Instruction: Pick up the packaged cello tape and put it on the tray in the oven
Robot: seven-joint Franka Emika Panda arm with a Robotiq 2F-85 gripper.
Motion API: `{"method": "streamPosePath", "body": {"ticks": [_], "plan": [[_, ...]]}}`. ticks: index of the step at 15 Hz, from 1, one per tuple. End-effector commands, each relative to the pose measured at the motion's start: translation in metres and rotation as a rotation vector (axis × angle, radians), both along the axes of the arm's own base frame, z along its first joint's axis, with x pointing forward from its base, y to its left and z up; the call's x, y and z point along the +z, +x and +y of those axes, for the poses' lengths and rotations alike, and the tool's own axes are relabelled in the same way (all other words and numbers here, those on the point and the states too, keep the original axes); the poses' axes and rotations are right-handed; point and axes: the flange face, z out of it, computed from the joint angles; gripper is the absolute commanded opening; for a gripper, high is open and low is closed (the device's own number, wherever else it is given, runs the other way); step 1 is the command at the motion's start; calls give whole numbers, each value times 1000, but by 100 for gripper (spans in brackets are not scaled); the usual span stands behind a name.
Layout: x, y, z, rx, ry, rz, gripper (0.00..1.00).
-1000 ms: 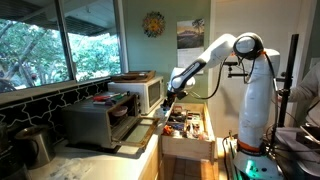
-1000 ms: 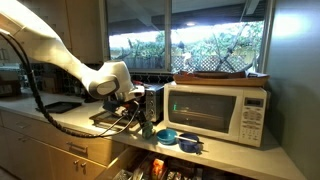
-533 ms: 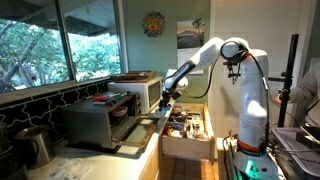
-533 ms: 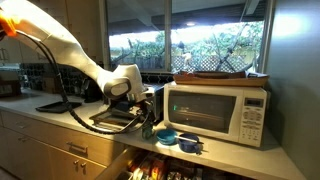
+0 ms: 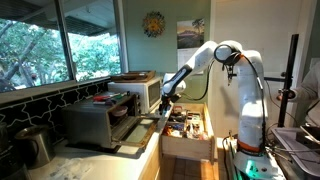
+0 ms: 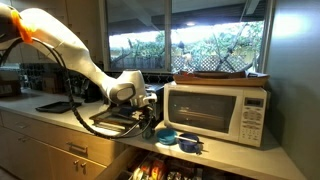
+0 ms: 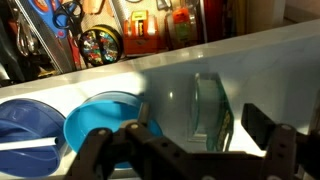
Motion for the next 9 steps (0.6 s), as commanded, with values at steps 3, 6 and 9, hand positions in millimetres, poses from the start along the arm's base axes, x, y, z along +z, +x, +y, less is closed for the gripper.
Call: {"method": "streamPosePath", "body": {"ticks": [3,6,9], "plan": [[1,0,8,-14,49,36,76],[-7,7,14,-27,75,31,79],[-8,11,16,-42,83,8,81]]}}
